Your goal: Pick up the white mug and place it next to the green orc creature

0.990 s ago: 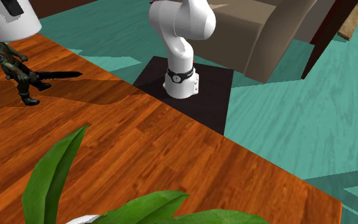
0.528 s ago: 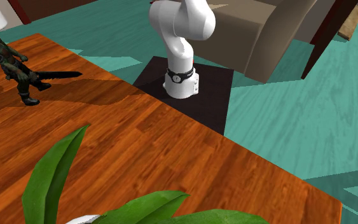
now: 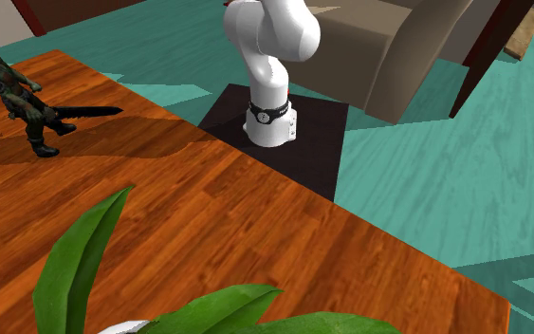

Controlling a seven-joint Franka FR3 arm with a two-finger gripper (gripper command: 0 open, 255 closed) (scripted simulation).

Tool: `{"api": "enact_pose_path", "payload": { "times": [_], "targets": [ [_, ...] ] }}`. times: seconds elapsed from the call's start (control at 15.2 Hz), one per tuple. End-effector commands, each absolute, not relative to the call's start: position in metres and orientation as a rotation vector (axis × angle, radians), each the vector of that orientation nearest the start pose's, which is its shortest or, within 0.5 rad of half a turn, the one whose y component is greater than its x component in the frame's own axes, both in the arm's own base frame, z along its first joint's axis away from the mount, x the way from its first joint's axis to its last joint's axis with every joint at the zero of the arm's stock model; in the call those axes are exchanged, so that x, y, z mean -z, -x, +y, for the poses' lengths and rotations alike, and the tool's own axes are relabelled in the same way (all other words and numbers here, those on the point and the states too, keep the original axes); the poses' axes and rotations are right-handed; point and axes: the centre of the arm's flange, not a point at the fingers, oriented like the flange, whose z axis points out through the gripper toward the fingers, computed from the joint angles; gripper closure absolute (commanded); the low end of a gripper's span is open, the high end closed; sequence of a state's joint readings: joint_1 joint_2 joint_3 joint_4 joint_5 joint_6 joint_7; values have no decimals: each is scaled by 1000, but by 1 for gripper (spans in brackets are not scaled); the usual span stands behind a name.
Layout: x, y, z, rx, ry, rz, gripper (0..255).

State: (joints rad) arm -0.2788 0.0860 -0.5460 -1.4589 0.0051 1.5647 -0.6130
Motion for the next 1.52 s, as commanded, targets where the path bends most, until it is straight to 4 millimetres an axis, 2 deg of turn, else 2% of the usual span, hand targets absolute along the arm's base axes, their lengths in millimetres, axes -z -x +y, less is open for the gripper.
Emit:
{"api": "enact_pose_path", "payload": {
  "times": [0.0,1.45],
  "targets": [
    [-634,-407,-446,-2,3176,329,255],
    [-518,-407,-446,-2,3176,329,255]
  ]
}}
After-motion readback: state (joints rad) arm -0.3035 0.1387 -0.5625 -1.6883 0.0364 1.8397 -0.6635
